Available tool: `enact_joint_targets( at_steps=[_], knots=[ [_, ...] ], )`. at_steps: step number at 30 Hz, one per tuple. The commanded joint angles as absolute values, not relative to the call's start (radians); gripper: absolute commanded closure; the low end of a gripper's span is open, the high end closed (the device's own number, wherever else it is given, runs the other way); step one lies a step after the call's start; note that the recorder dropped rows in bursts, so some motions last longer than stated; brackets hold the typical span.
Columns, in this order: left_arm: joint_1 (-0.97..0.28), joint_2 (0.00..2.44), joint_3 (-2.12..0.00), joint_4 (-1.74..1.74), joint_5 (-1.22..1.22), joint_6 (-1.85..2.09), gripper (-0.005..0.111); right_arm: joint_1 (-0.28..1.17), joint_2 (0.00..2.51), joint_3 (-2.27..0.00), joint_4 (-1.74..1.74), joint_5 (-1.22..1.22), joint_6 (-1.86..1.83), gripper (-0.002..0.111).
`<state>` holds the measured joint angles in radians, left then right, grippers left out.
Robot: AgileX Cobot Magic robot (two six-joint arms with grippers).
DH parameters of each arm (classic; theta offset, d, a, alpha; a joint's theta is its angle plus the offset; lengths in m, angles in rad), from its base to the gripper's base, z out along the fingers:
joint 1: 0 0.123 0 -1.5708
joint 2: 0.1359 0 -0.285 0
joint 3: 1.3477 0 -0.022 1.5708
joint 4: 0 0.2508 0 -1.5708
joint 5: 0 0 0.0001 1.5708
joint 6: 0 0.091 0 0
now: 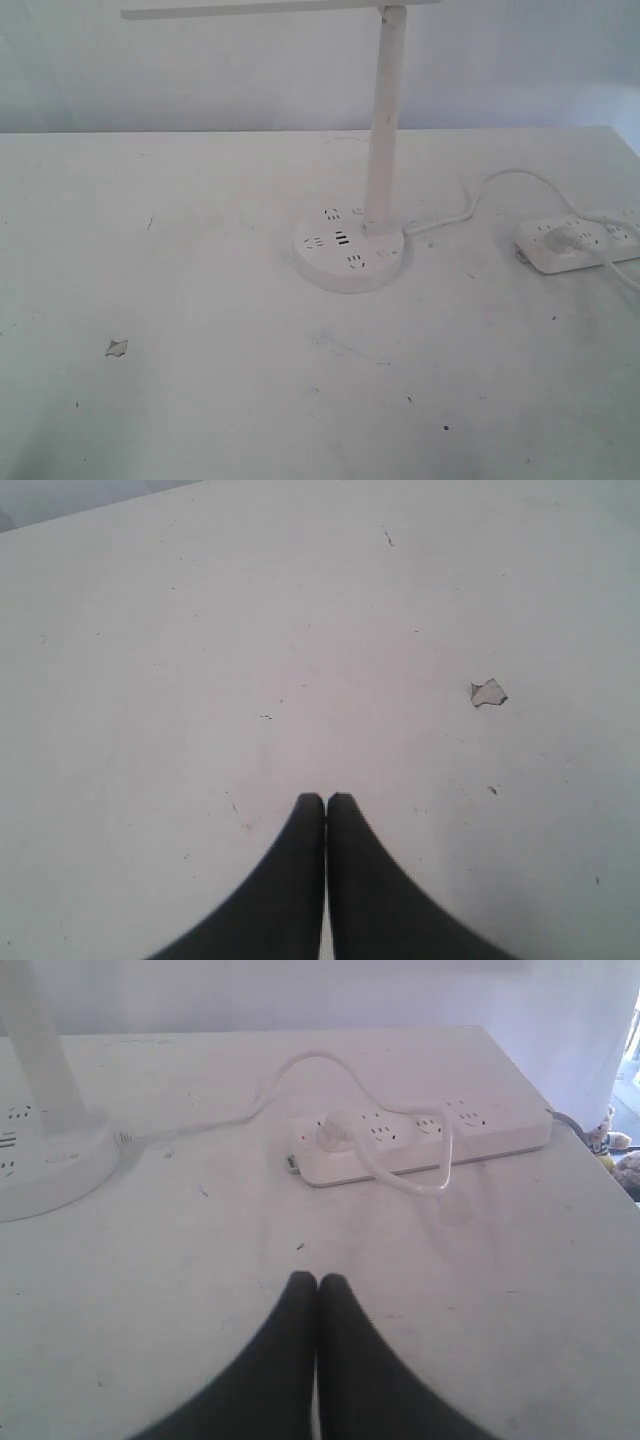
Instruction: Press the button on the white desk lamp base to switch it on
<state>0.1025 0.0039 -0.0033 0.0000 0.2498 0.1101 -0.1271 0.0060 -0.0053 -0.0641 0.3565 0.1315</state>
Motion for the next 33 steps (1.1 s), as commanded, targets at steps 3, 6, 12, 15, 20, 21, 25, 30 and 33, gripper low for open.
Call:
enact_joint_targets(
  at_steps=[3,6,12,15,20,21,25,30,33],
  knots=[
    [0.094,0.0,0.0,-0.006,0.247,0.109,0.107,-0.122,0.0,0.0,-0.071,0.35,0.135,0.108],
    [0.094,0.0,0.0,-0.006,0.247,0.109,0.107,-0.122,0.0,0.0,-0.071,0.35,0.135,0.108],
    [0.094,0.0,0.0,-0.006,0.247,0.109,0.107,-0.122,0.0,0.0,-0.071,0.35,0.135,0.108],
    [0.094,0.0,0.0,-0.006,0.247,0.109,0.107,-0.122,0.0,0.0,-0.089,0.34,0.123,0.108],
    [0.094,0.0,0.0,-0.006,0.247,0.109,0.107,-0.122,0.0,0.0,-0.209,0.232,0.03,0.108],
    [0.094,0.0,0.0,-0.006,0.247,0.109,0.107,-0.122,0.0,0.0,-0.241,0.185,0.016,0.108],
    [0.094,0.0,0.0,-0.006,0.247,0.109,0.107,-0.122,0.0,0.0,-0.265,-0.182,0.046,0.108],
    [0.094,0.0,0.0,-0.006,0.247,0.109,0.107,-0.122,0.0,0.0,-0.214,-0.729,0.294,0.108],
    [0.094,0.0,0.0,-0.006,0.247,0.109,0.107,-0.122,0.0,0.0,-0.217,-1.088,0.341,0.108]
  ],
)
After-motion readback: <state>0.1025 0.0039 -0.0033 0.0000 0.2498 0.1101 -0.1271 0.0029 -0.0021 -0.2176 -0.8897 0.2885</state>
